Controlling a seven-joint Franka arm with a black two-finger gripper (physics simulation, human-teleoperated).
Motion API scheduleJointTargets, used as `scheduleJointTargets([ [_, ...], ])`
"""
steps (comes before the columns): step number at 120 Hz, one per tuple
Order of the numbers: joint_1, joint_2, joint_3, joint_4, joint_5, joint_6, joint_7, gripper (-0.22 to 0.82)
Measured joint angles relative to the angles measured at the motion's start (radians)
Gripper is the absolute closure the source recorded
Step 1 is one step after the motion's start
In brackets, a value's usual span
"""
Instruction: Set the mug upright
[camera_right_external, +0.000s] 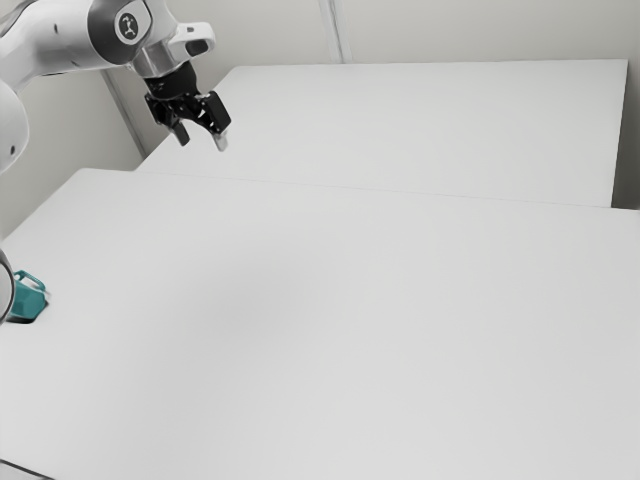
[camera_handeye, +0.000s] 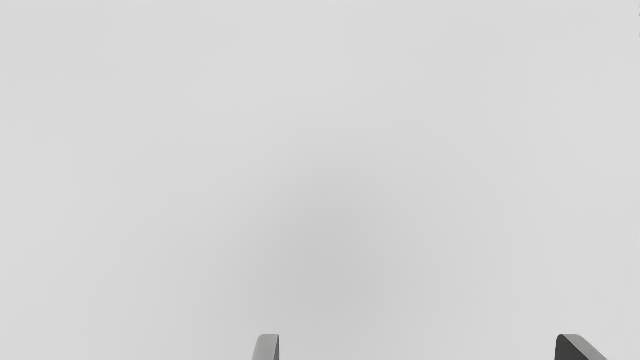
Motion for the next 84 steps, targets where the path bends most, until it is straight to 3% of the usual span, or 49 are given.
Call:
scheduleJointTargets([
  [44,-0.002,-0.029,0.015,-0.012,-0.006,0.008,0.023,0.0],
  [56,0.001,-0.063,0.117,-0.011,-0.08,-0.04,0.031,0.0],
  [84,0.008,-0.074,0.45,-0.008,-0.317,-0.198,0.114,0.0],
])
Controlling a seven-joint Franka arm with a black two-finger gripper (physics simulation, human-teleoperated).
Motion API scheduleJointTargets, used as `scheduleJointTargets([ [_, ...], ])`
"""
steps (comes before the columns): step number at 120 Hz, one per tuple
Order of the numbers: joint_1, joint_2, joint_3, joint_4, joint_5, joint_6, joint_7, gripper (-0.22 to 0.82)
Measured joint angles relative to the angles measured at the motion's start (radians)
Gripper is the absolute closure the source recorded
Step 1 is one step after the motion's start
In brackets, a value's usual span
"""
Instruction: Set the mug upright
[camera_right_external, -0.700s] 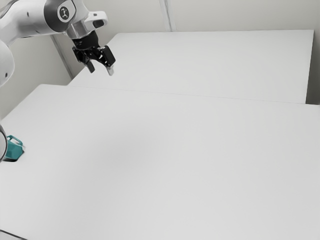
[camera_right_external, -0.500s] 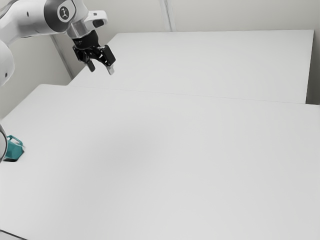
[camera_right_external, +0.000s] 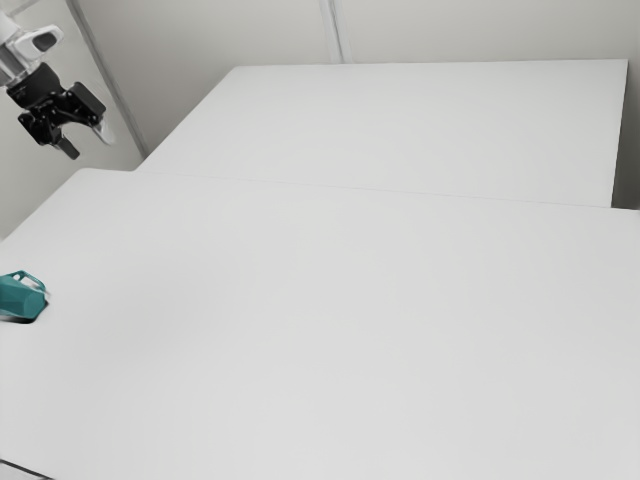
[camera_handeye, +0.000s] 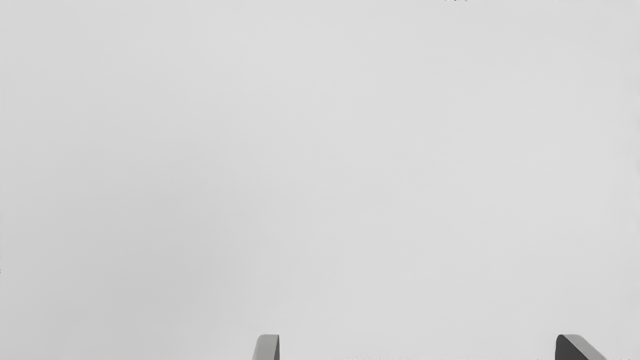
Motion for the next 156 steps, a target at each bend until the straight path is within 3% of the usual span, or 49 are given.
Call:
scheduleJointTargets([
  [10,0.014,0.012,0.119,0.0,-0.084,-0.051,0.052,0.0],
  [17,0.052,0.026,0.167,0.001,-0.128,-0.083,0.092,0.0],
  [44,0.303,0.188,0.182,0.063,-0.266,-0.191,0.255,0.0],
  [51,0.4,0.278,0.143,0.146,-0.299,-0.224,0.298,0.0],
  [61,0.573,0.376,-0.002,0.251,-0.326,-0.259,0.354,0.0],
  [78,0.764,0.485,-0.125,0.358,-0.337,-0.303,0.438,0.0],
  [96,0.876,0.528,-0.169,0.39,-0.317,-0.338,0.521,0.0],
  [121,0.966,0.767,-0.255,0.636,-0.32,-0.36,0.61,0.0],
  [141,1.025,0.886,-0.261,0.784,-0.382,-0.36,0.661,0.0],
  [156,1.031,0.933,-0.26,0.816,-0.427,-0.335,0.692,0.0],
])
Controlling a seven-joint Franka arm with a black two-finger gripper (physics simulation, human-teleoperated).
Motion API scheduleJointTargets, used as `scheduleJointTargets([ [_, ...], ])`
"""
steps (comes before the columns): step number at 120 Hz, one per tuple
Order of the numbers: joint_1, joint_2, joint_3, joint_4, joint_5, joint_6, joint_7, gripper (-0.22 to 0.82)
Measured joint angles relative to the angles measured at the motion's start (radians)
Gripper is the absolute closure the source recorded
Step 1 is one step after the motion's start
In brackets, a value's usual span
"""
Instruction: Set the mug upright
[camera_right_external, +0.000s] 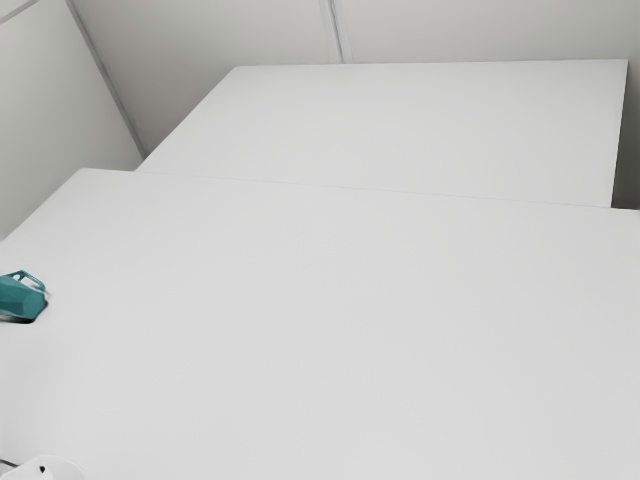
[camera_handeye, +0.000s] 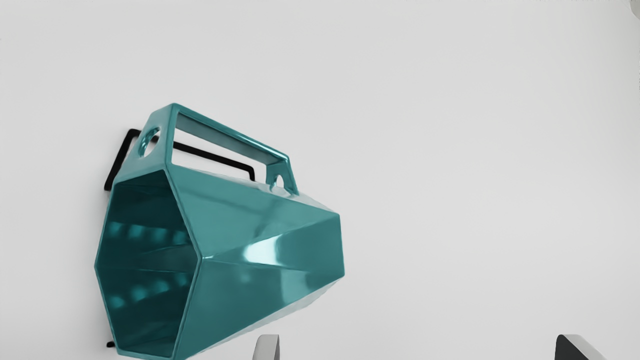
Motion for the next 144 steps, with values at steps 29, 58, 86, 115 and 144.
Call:
scheduleJointTargets([
  [29,0.005,0.046,0.003,0.001,-0.037,0.055,0.044,0.0],
  [58,0.003,0.079,-0.008,0.001,-0.046,0.156,0.074,0.0],
  [86,-0.002,0.083,-0.012,-0.039,-0.058,0.205,0.093,0.0],
  [115,-0.003,0.079,-0.017,-0.08,-0.065,0.171,0.106,0.0],
  [144,-0.005,0.077,-0.023,-0.092,-0.076,0.092,0.112,0.01],
])
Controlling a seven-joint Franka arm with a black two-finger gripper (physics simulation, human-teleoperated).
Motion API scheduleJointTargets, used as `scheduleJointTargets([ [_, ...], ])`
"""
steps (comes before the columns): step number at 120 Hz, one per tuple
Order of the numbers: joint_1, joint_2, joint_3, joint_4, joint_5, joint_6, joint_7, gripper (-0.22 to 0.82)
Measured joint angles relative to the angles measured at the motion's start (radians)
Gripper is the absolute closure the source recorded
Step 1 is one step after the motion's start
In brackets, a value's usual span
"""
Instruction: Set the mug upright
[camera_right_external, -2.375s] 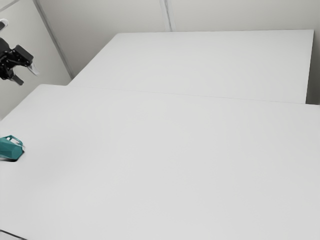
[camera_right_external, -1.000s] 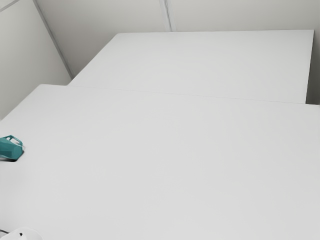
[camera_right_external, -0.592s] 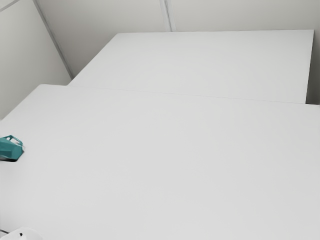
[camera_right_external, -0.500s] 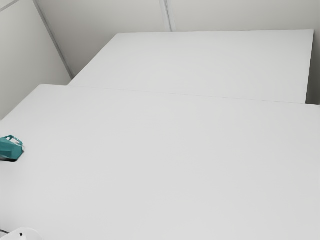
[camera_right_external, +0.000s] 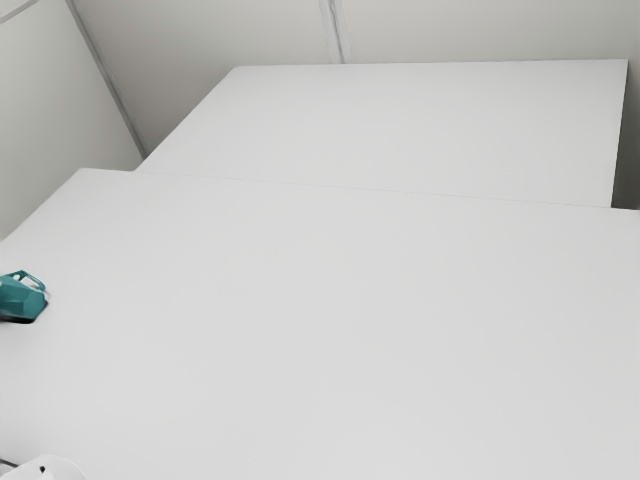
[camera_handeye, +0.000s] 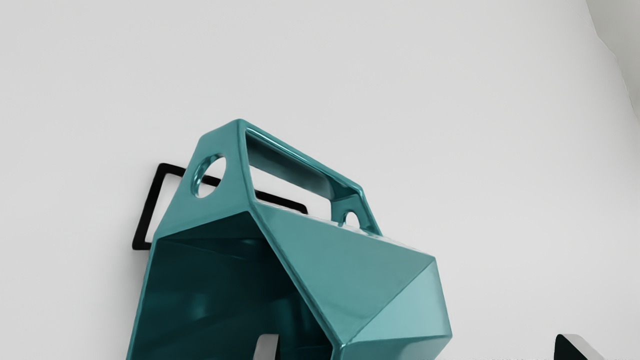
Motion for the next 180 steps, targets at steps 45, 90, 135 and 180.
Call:
scheduleJointTargets([
  [45,-0.001,-0.011,-0.056,-0.006,-0.025,-0.032,0.005,0.66],
  [90,-0.003,-0.149,-0.064,-0.124,-0.022,-0.048,0.008,0.77],
  [135,-0.24,-0.651,-0.065,-0.602,0.326,0.075,-0.01,0.79],
  [180,-0.508,-1.029,-0.13,-1.092,0.568,0.508,-0.096,0.79],
])
